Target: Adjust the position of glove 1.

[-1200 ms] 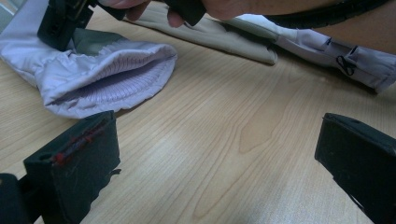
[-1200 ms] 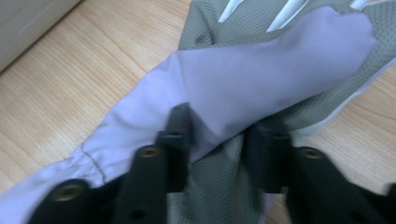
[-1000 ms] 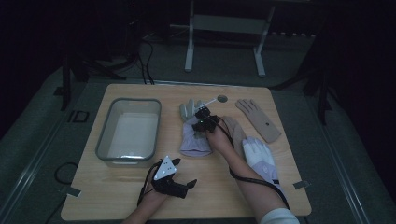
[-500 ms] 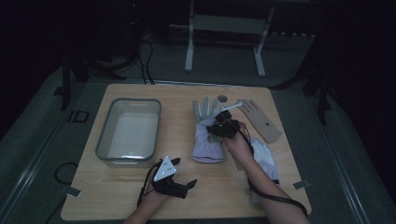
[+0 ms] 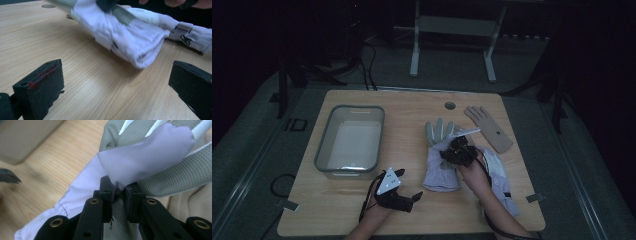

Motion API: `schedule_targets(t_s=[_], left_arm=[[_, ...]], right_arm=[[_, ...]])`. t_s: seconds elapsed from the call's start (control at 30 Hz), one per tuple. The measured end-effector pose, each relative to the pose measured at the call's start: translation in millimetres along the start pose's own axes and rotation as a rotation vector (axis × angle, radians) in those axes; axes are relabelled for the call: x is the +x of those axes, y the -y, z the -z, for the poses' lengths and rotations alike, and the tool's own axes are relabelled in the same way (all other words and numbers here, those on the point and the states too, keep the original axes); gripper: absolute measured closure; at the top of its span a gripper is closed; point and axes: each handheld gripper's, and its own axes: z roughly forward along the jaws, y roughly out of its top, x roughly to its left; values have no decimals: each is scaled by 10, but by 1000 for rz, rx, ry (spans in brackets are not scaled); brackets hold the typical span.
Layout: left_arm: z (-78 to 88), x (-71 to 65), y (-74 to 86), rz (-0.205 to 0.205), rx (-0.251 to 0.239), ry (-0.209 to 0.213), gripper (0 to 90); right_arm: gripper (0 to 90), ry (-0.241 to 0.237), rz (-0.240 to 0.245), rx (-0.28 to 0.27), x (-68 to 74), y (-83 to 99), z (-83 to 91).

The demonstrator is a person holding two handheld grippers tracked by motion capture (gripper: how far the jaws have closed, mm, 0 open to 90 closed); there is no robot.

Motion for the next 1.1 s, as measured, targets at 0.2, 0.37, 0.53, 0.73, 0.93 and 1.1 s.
schedule_targets(t_s=[0.2,0.37,0.53,0.73,0.93,1.1], left_arm=[[1,14,0,9,0,5,1],[-1,8,-1,4,3,5,1],[-2,13,-2,7,3,7,1],[-8,9,-3,4,5,9,1],[-10,10,-4,5,7,8,1],[-9,12,-5,6,9,9,1]], right_arm=[[769,-29,11,48,-75,22,-253],[734,-27,3,55,-110,53,-384],[682,-40,-12,40,-136,53,-374],[506,-47,3,16,-194,21,-260],[348,-80,41,-7,-294,8,-97],[258,-101,63,-23,-379,47,40]])
